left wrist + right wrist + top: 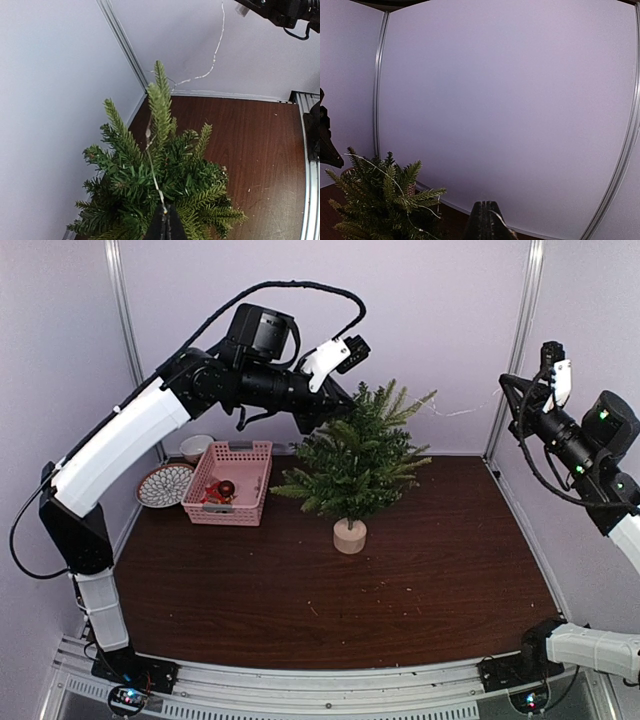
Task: Decorate the small christmas tree
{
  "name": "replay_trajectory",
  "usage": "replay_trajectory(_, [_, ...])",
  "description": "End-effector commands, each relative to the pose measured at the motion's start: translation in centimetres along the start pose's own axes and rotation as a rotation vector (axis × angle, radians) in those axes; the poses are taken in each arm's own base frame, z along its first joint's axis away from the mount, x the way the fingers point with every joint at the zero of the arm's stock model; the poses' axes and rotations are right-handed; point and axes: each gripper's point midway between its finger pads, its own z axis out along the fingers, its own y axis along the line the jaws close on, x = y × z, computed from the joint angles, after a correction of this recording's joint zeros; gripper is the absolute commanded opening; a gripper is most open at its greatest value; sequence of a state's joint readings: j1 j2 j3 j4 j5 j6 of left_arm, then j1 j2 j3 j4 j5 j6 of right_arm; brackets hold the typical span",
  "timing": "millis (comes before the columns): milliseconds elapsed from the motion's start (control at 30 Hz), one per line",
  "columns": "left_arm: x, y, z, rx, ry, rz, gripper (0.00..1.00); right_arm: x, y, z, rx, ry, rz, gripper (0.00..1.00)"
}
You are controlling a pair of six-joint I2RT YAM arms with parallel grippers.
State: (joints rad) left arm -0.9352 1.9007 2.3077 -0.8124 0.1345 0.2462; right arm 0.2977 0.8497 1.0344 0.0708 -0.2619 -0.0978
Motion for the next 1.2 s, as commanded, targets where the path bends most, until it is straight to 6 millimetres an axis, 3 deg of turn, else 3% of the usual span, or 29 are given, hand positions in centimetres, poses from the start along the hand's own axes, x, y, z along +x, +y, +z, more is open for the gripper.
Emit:
replay_trajectory(0, [-2.5, 0.0, -2.4, 0.001, -0.116, 0.036, 0.00, -0.5, 0.6, -0.5, -0.023, -0.020, 0.013, 0.00])
replay_trajectory(167, [-2.6, -2.3, -4.0, 0.092, -0.165, 0.092, 0.00, 0.0, 0.8, -0.5, -0.027, 0.002, 0.046, 0.00])
replay_trajectory(433, [1.0, -6.7, -5.1, 0.258, -0.150, 0.179, 0.00, 1.8, 1.0, -1.1, -0.027, 0.062, 0.093, 0.00])
replay_trajectory(767, [4.7, -7.1, -1.1, 0.253, -0.035, 0.196, 0.00, 7.6, -2.9, -0.6, 0.208, 0.284, 0.046, 0.00])
replay_trajectory(933, [5.4, -7.4, 0.7, 0.225, 0.000, 0.243, 0.00, 9.3, -4.9, 1.4, 0.301, 0.367, -0.014, 0.00])
replay_trajectory(1167, [6.7, -6.9, 2.5, 0.159, 0.068, 0.291, 0.00, 10.0, -6.4, 4.4, 0.357, 0.400, -0.044, 0.00])
